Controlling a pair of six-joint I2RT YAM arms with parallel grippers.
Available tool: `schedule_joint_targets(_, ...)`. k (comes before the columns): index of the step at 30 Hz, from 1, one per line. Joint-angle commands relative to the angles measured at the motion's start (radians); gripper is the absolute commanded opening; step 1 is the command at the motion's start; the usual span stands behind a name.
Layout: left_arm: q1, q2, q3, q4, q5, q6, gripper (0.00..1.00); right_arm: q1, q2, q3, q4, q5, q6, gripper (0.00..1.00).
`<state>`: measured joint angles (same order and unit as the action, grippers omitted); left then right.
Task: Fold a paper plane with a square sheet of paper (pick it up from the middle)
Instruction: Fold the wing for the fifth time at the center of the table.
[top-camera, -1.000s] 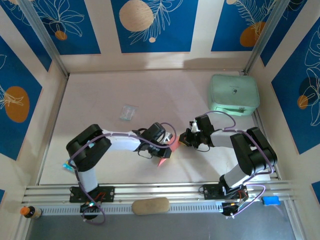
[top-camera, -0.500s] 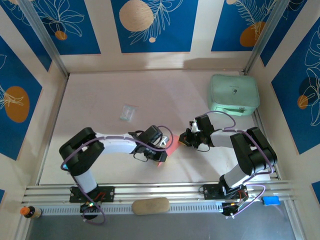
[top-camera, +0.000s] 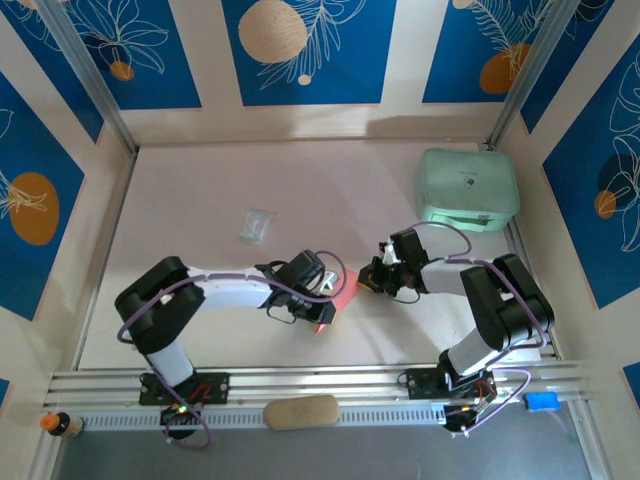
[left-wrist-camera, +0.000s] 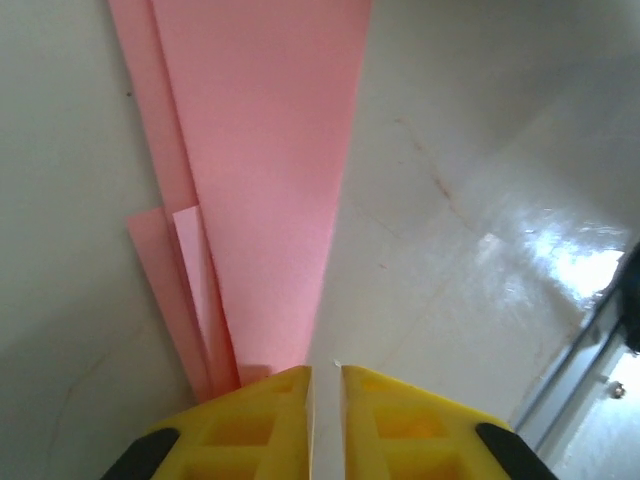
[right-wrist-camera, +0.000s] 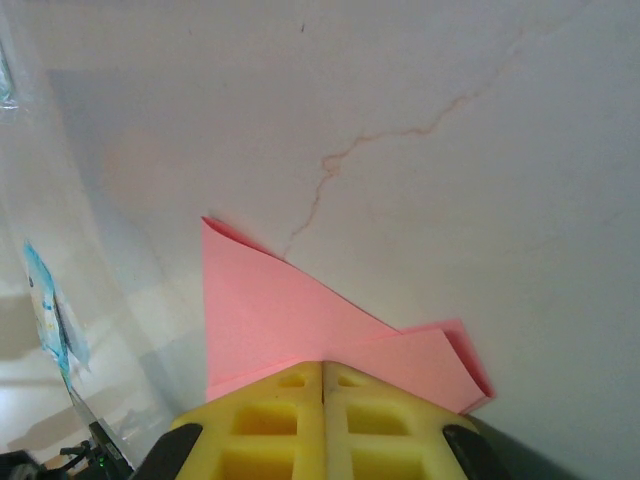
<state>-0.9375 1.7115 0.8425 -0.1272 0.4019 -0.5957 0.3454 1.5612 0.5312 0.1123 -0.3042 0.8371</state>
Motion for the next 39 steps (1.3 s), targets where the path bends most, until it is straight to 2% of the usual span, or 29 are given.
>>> schedule_joint_targets(1,-0.009,0.034,-0.006,-0.024,0.004,-0.003,0.13,-0.011,0.034,-0.002,-0.089,0.061,-0.02,0.0)
schedule_joint_targets(8,-0.009,-0.015,-0.081,-0.034,-0.049,-0.019,0.12,-0.014,0.039,-0.002,-0.091,0.063,-0.025,0.0)
schedule_joint_targets(16,-0.009,-0.098,-0.075,0.006,-0.032,-0.028,0.11,-0.02,0.045,-0.002,-0.078,0.039,-0.034,0.0)
schedule_joint_targets(20,-0.002,-0.165,-0.056,0.047,-0.093,-0.041,0.09,-0.022,0.042,-0.002,-0.071,0.024,-0.041,0.0)
schedule_joint_targets(23,0.028,-0.126,-0.016,0.094,-0.05,-0.042,0.08,-0.023,0.045,0.001,-0.067,0.011,-0.045,0.0)
schedule_joint_targets(29,0.054,0.049,0.09,0.139,0.02,-0.039,0.09,-0.025,0.056,0.015,-0.068,-0.016,-0.053,0.0)
schedule_joint_targets(34,0.057,0.126,0.102,0.138,-0.031,-0.076,0.08,-0.025,0.05,0.021,-0.059,-0.043,-0.064,0.01)
schedule_joint_targets(39,0.055,0.151,0.047,0.145,-0.043,-0.113,0.0,-0.037,0.045,0.053,-0.077,-0.065,-0.099,0.03)
